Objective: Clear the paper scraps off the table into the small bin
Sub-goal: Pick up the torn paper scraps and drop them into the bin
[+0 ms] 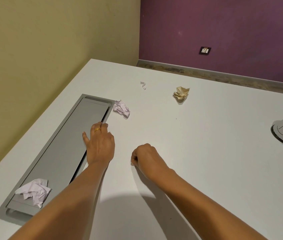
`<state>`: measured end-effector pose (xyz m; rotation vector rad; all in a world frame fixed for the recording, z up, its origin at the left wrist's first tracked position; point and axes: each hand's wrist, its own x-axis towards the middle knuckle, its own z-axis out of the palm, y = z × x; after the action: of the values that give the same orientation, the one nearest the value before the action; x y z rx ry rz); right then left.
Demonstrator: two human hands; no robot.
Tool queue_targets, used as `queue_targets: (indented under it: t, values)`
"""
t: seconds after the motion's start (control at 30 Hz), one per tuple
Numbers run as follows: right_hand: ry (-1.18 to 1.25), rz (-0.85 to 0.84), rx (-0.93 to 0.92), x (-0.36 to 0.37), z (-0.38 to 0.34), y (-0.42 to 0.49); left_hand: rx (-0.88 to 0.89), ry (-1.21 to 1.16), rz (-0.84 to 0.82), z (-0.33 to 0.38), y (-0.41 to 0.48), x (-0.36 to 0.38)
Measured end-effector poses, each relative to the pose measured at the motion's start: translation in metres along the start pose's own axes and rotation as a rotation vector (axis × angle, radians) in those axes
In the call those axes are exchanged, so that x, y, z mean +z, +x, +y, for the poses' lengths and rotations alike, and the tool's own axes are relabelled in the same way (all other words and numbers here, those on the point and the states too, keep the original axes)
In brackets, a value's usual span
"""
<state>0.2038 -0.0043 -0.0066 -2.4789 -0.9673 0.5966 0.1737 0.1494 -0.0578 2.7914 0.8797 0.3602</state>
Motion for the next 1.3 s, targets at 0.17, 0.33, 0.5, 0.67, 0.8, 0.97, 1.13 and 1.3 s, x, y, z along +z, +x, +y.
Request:
queue_targets:
  t: [0.17, 0.33, 0.5, 0.67, 0.8, 0.97, 1.13, 1.3]
  values:
    - [-0.155, -0.012, -0.023, 0.007, -0.003, -0.004, 0.003, -0.004, 0.004, 0.001, 0.000, 0.000]
    - [-0.111, 0.030, -0.093, 0.005, -0.010, -0.015, 0.001, -0.002, -0.001, 0.001, 0.000, -0.001]
    - [-0.239, -0.020, -0.061, 0.013, -0.012, -0.012, 0.001, 0.001, -0.003, 0.000, 0.000, 0.000]
    - [-0.204, -0.026, -0.013, 0.018, -0.009, -0.010, 0.004, 0.002, -0.003, 0.000, 0.000, 0.000]
    - [0.114, -0.043, 0.164, -0.001, -0.002, 0.000, 0.006, 0.006, 0.007, 0.000, 0.000, 0.001]
    - [0.964, -0.004, 0.415, -0.020, 0.023, 0.005, 0.009, 0.016, 0.006, 0.000, -0.001, 0.000]
    - [1.384, -0.034, 0.575, -0.018, 0.034, 0.005, 0.000, 0.006, 0.004, 0.000, 0.000, 0.001]
    - [1.561, -0.052, 0.609, -0.016, 0.038, 0.006, -0.001, 0.004, -0.003, 0.000, 0.000, 0.000]
